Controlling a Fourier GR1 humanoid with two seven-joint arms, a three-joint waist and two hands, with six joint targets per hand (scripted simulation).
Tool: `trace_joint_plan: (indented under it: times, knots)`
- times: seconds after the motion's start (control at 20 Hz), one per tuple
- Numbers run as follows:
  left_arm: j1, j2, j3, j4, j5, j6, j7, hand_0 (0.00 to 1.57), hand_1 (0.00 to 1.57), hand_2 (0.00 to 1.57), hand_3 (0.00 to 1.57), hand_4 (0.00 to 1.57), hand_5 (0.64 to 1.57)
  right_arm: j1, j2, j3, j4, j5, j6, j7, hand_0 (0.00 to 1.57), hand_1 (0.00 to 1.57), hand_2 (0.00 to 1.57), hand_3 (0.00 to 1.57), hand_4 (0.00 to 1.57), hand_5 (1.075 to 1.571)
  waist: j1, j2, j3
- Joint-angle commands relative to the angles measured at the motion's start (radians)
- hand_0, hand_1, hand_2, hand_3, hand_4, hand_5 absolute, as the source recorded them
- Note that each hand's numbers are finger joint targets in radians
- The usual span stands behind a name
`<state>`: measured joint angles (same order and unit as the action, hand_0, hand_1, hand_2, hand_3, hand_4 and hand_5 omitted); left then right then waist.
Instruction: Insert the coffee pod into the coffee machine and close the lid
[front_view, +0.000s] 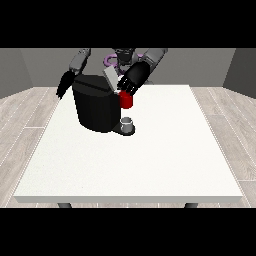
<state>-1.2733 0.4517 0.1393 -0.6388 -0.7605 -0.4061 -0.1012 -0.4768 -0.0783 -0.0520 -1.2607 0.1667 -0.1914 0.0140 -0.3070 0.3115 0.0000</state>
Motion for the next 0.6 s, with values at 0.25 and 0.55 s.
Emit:
trace_joint_plan:
  times: [0.25,0.55]
  knots:
    - [-0.027,0.022,-0.031,-0.013,-0.055,0.06,-0.023,1.23,1.23,1.24,1.16,0.0,1.571,-0.009,0.005,-0.002,0.013,0.009,-0.014,-0.049,0.0,0.0,0.0,0.0,0.0,1.571,-0.002,0.05,0.0006]
    - [0.054,0.03,-0.076,0.002,-0.111,0.119,-0.096,1.16,1.16,1.19,1.07,0.0,1.571,0.003,-0.009,-0.01,-0.034,-0.014,0.009,0.023,0.0,0.0,0.0,0.0,0.0,1.571,-0.011,0.017,0.0]
